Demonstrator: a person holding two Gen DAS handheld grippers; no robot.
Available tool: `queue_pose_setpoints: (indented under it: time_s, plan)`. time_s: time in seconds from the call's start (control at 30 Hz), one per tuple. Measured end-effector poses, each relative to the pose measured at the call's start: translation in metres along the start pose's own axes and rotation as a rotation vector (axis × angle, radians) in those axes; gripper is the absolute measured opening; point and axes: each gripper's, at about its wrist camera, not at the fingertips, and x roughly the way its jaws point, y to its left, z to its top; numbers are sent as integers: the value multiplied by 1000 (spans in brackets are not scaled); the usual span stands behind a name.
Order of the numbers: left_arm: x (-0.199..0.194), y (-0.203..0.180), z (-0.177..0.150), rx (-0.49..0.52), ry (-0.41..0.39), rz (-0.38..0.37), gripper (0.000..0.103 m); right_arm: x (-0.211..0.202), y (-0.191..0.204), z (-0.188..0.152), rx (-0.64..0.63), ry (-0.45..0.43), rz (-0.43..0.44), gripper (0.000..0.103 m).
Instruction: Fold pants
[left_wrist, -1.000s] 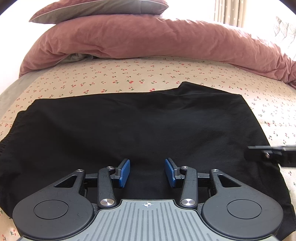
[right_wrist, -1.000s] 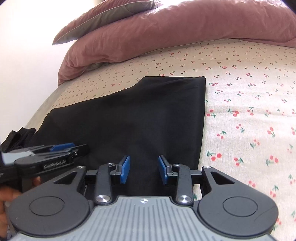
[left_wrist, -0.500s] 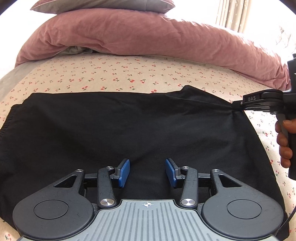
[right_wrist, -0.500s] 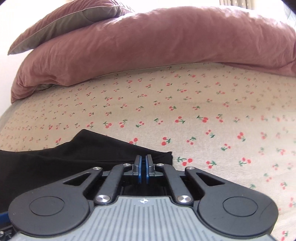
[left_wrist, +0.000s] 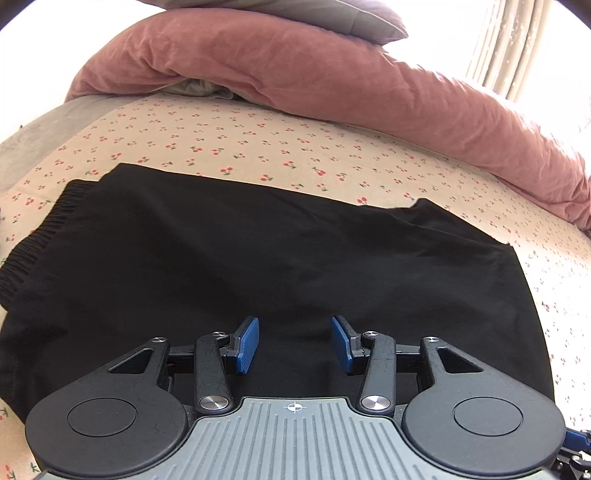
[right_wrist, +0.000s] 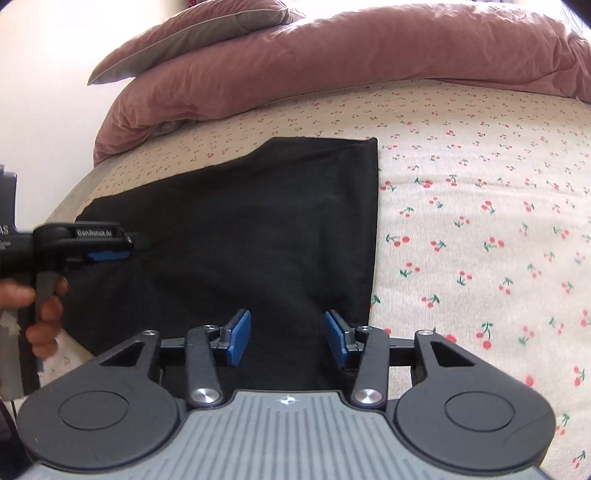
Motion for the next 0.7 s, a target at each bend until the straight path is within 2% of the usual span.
queue_pose_setpoints:
  time_s: [0.2, 0.3, 0.37, 0.43, 0.53, 0.6, 0.63, 0.67, 0.7]
  plan:
    - [-1, 40, 8, -75, -12, 60, 43, -6, 13, -3, -95, 24, -13, 38]
    - [0, 37, 7, -52, -12, 82, 43, -11, 18, -6, -153, 53, -9, 38]
    - [-1, 30, 6, -28, -18, 101, 43, -20, 19, -9, -177, 36, -18, 38]
    - [-2, 24, 6, -28, -17, 85, 43, -37, 10, -7, -119, -31, -28, 38]
    - [-11, 14, 4, -29, -47, 50, 42, -55, -23, 2, 56, -69, 80, 38]
    - [-20, -3, 1, 39, -80, 8, 42, -54, -37, 1, 104, -44, 122, 29]
    - [-22, -12, -2, 74, -86, -14, 42, -51, -39, 1, 105, -25, 122, 8]
    - [-23, -21, -6, 101, -82, -33, 42, -48, -38, 0, 93, -7, 105, 0]
    - [-22, -28, -9, 122, -70, -43, 42, -46, -35, 1, 66, 1, 98, 0]
